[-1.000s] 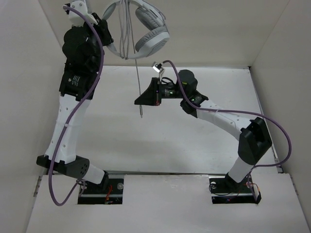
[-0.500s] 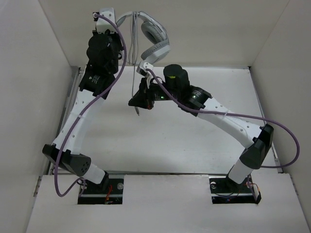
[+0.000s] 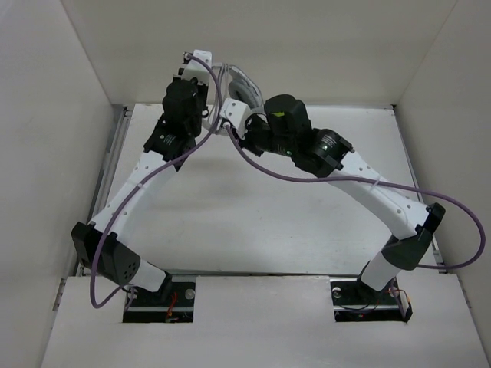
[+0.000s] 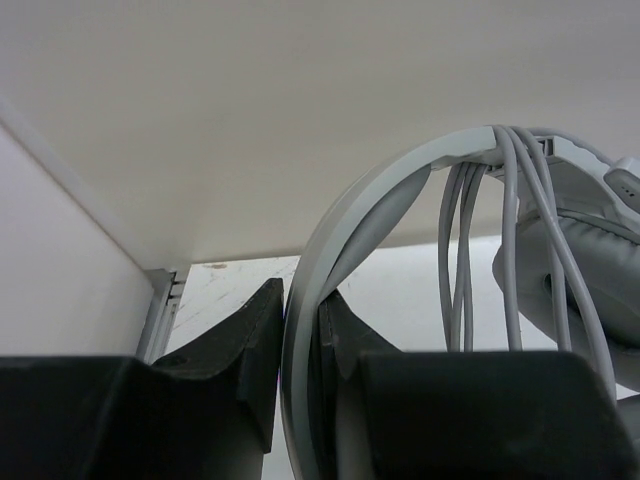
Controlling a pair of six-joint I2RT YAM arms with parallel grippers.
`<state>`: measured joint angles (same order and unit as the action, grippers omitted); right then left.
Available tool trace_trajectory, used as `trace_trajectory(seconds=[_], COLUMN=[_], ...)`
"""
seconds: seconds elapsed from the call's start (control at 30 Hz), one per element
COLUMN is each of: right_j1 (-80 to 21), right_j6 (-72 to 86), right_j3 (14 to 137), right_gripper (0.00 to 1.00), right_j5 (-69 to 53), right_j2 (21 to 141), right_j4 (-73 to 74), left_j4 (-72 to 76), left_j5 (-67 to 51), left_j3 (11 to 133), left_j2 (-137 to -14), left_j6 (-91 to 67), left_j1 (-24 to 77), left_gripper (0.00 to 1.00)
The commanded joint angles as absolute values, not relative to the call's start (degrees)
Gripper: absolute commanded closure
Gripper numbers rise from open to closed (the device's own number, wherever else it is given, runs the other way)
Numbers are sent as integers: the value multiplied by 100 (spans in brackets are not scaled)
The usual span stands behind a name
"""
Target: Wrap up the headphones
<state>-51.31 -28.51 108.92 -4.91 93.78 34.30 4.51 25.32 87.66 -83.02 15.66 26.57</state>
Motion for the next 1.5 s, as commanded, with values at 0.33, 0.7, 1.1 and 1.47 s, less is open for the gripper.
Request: trace_trajectory(seconds=[0.33, 0.7, 1.1, 1.47], right_j1=[-5471, -5410, -4435, -4091], right_j6=[-6293, -6164, -3799, -3234], right_j3=[9949, 9738, 10107, 10625], right_gripper=[97, 97, 92, 72], right_j5=[1960, 1619, -631, -1537], right_j2=[9158, 9193, 9000, 9026], right_j4=[1925, 1685, 2619, 3339], left_j4=[238, -184, -571, -589], left_j5=[1319, 862, 141, -70], left_j3=[8657, 8551, 8850, 8877], left_j2=[-7682, -7453, -7330, -7365], left_j6=[1433, 1047, 185, -26], left_j1=[3001, 2922, 2738, 2659], left_gripper=[100, 100, 100, 100])
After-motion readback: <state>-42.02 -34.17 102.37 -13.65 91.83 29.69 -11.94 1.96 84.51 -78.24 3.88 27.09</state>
